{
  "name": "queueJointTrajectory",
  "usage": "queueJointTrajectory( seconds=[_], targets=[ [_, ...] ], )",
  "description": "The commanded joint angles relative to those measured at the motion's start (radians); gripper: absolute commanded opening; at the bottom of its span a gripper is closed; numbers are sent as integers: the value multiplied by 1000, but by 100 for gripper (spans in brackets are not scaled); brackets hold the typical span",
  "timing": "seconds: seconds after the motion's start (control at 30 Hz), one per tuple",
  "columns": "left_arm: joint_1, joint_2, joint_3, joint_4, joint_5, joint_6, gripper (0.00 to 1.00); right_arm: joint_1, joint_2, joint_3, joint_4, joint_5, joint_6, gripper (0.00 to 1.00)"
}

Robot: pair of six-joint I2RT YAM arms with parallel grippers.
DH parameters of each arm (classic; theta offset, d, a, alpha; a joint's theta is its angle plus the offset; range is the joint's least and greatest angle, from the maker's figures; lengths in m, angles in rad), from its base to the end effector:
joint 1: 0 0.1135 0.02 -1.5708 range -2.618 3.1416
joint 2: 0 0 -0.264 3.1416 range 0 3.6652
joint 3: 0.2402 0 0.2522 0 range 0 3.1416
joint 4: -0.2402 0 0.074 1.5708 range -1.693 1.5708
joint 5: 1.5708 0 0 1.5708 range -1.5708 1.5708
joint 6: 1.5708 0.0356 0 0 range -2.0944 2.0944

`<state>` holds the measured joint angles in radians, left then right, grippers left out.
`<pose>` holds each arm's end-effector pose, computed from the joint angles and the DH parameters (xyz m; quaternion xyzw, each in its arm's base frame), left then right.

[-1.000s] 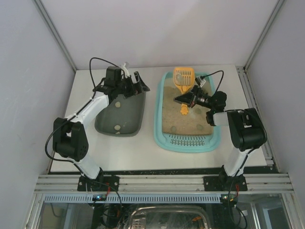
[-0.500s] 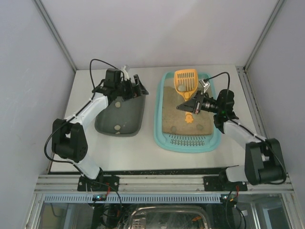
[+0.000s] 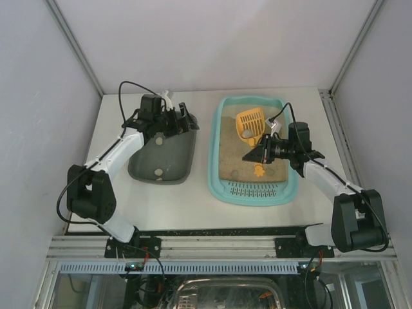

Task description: Clean the litter box

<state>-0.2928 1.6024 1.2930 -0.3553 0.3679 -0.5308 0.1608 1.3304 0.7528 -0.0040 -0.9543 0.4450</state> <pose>0.3451 -0.1174 0.2938 -0.0254 0.8872 -0.3230 0.3285 0.2660 0.0726 0.2345 -0.1051 0.8048 0.5116 0.2819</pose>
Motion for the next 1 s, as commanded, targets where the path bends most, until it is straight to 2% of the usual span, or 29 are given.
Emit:
queueJointTrajectory(
  seconds=[0.0, 0.13, 0.17, 0.27, 0.4, 0.5, 0.57, 0.63, 0.7, 0.8, 0.9, 0.97],
  targets=[
    [5, -89, -34, -6, -80, -3, 100, -22, 19, 58, 14, -81, 96, 0],
    [5, -171, -26, 20, -169, 5, 100, -52, 120, 73, 181, -322, 565, 0],
    [5, -189, -23, 31, -186, 4, 100, -38, 111, 72, 194, -339, 619, 0],
    [5, -229, -35, 78, -190, -29, 100, -10, 27, 76, 183, -332, 628, 0],
    [4, -234, -29, 64, -144, -95, 100, -45, 2, 69, 124, -341, 670, 0],
    [-10, -274, -55, 62, -200, -45, 100, -33, -47, 71, 129, -311, 660, 0],
    [-14, -300, -76, 58, -227, -16, 100, -50, -82, 72, 23, -248, 577, 0],
    [-14, -320, -73, 19, -242, 2, 100, -39, -104, 73, 57, -280, 600, 0],
    [-22, -334, -76, -11, -241, 45, 100, -89, -149, 42, 0, -229, 555, 0],
    [-28, -339, -91, -22, -266, 74, 100, -31, -131, 17, 18, -224, 560, 0],
    [-33, -328, -72, -42, -257, 69, 100, -133, -182, -29, 93, -185, 641, 0],
    [-35, -324, -73, -15, -251, 66, 100, -131, -159, 15, 35, -184, 587, 0]
  ],
)
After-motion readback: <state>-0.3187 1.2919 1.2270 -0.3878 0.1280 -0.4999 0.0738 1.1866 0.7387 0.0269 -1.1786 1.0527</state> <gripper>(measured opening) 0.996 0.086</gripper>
